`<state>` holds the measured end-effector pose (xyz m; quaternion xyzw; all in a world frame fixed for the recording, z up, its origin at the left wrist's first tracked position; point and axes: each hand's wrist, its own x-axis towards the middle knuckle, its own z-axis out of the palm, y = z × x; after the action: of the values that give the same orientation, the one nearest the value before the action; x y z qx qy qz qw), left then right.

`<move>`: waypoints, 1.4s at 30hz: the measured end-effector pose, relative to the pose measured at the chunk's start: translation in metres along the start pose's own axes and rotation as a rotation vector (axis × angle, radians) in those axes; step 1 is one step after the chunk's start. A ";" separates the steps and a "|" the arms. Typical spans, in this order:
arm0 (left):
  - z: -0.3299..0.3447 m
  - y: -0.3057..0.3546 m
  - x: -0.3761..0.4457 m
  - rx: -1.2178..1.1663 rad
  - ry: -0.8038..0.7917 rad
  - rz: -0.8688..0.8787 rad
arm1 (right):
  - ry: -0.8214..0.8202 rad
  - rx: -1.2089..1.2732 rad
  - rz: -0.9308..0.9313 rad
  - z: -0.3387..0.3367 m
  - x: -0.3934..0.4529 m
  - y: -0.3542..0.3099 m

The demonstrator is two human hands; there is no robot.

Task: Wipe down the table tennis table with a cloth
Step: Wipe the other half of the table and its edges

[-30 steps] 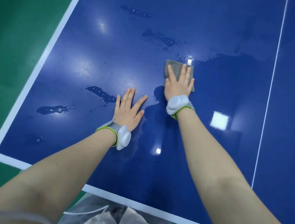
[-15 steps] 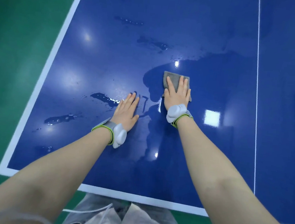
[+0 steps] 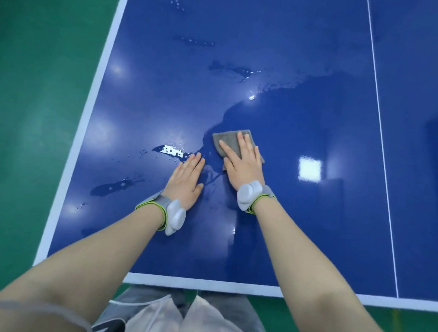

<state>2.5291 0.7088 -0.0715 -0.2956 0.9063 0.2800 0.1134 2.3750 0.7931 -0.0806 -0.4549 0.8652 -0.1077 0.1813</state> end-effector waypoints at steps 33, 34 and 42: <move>-0.008 -0.064 -0.062 0.089 -0.057 0.148 | 0.008 -0.057 0.161 0.057 -0.106 -0.098; -0.008 -0.065 -0.062 0.090 -0.060 0.158 | 0.009 -0.052 0.138 0.057 -0.112 -0.094; -0.007 -0.071 -0.071 0.082 -0.084 0.165 | 0.106 -0.043 0.512 0.060 -0.134 -0.082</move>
<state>2.6283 0.6908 -0.0711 -0.2032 0.9327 0.2631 0.1398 2.5311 0.8563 -0.0774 -0.2184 0.9626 -0.0635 0.1471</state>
